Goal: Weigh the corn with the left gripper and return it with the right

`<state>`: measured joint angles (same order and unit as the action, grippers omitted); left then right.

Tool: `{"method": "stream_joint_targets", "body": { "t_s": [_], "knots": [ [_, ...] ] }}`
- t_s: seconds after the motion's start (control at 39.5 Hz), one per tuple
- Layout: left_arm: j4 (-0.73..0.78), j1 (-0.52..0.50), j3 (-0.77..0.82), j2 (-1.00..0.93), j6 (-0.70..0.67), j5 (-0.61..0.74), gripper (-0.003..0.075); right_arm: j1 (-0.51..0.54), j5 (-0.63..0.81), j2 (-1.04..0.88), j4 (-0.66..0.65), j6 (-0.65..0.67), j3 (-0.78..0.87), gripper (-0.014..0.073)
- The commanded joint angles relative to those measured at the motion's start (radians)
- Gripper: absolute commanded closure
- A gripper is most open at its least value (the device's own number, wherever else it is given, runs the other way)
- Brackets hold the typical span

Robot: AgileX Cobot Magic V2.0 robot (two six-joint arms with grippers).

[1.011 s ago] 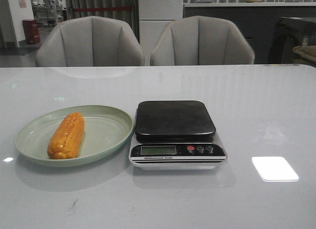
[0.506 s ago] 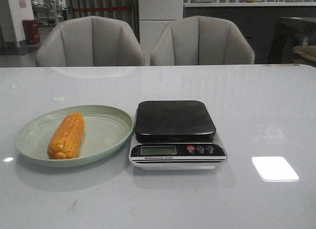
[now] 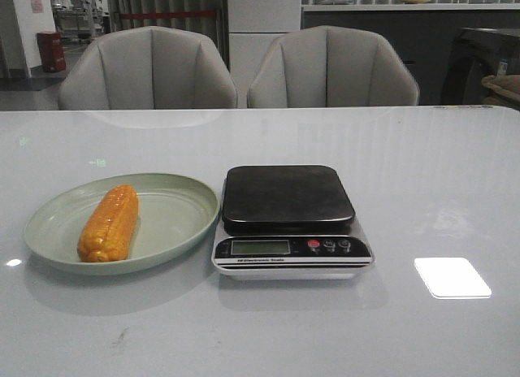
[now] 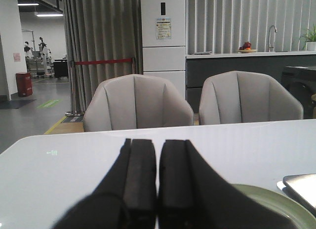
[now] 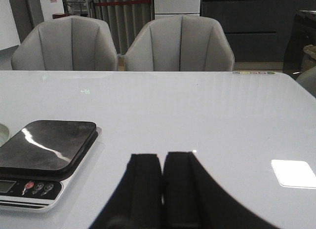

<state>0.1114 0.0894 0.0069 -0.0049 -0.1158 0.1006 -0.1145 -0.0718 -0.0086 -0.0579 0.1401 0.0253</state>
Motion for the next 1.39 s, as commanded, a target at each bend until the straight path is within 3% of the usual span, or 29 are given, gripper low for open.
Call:
{"method": "stream_joint_targets", "body": {
  "t_s": [0.0,0.46,0.56,1.24,1.29,1.37],
  "knots": [
    [-0.003,0.0,-0.023,-0.011,-0.005,0.074,0.0606,0.005,0.085,-0.02,-0.011,-0.008,0.011,0.0447],
    [-0.056,0.0,-0.427,0.284,-0.003,-0.367,0.0606,0.005,0.085,-0.02,-0.011,-0.008,0.011,0.0447],
    [-0.118,0.0,-0.437,0.327,-0.003,-0.371,0.0606,0.005,0.085,-0.02,-0.011,-0.008,0.011,0.0447],
    [-0.118,0.0,-0.436,0.398,-0.003,-0.339,0.0601,0.005,0.085,-0.02,-0.011,-0.008,0.011,0.0447],
    [-0.118,0.002,-0.436,0.403,-0.003,-0.344,0.0577,0.005,0.085,-0.02,-0.011,-0.008,0.011,0.0447],
    [-0.111,0.023,-0.436,0.412,-0.003,-0.357,0.0478,0.005,0.085,-0.02,-0.011,-0.008,0.011,0.0447]
  ]
}}
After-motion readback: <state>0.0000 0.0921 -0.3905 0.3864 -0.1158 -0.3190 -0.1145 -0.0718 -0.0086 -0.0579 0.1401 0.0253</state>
